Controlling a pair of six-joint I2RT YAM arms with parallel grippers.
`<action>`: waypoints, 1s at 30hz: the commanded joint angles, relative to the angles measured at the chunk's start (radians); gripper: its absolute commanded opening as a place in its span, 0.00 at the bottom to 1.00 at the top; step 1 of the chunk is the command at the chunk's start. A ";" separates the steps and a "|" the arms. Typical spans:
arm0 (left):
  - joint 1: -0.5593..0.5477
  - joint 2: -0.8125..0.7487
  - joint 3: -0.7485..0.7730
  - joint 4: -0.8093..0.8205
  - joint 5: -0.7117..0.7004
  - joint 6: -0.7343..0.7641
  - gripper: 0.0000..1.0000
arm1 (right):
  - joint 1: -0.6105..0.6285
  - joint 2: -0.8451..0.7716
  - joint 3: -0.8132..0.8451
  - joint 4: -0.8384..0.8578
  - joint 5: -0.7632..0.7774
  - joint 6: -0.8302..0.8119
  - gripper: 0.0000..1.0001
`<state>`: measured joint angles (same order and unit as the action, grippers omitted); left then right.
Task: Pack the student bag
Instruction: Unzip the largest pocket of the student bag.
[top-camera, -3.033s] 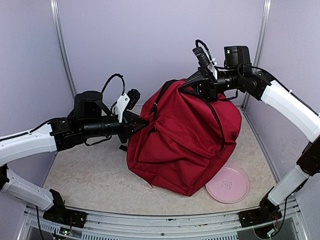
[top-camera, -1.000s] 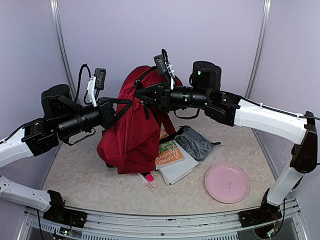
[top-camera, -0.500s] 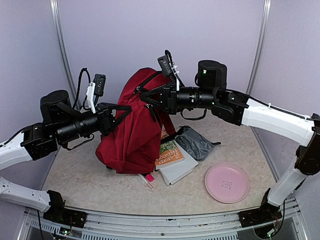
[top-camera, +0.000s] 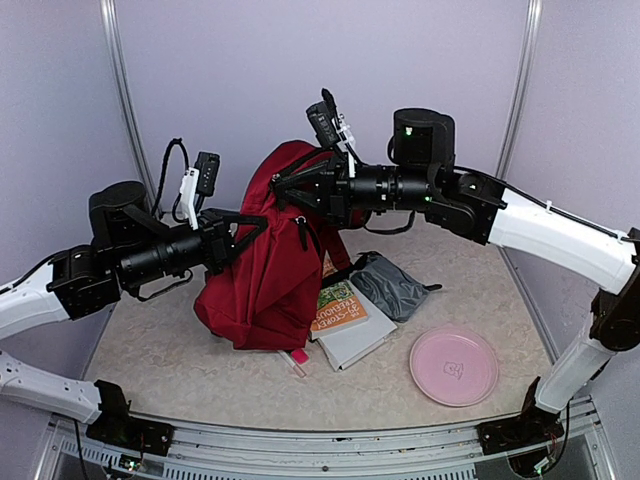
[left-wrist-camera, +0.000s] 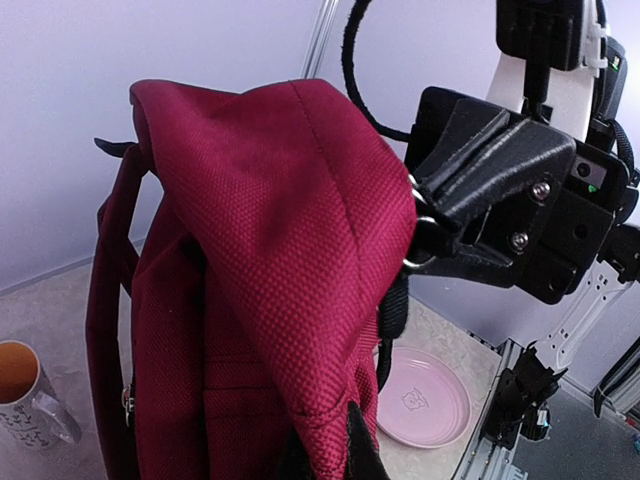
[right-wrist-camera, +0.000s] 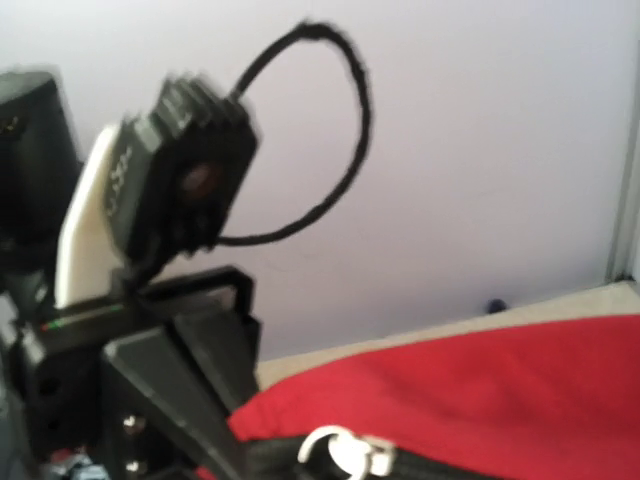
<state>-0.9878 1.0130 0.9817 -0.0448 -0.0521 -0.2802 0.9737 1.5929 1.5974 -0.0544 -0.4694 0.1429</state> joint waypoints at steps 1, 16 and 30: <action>0.002 0.014 0.026 0.041 0.016 0.025 0.00 | 0.012 -0.020 0.018 -0.026 0.121 -0.031 0.00; 0.002 0.019 0.024 0.059 0.028 0.028 0.00 | 0.011 0.006 -0.017 -0.042 0.107 0.019 0.03; 0.003 -0.059 -0.052 0.021 0.022 0.028 0.00 | -0.168 -0.125 -0.035 -0.198 0.177 0.011 0.00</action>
<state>-0.9871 1.0073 0.9531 -0.0456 -0.0479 -0.2718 0.9157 1.5322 1.5623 -0.1577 -0.3305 0.1535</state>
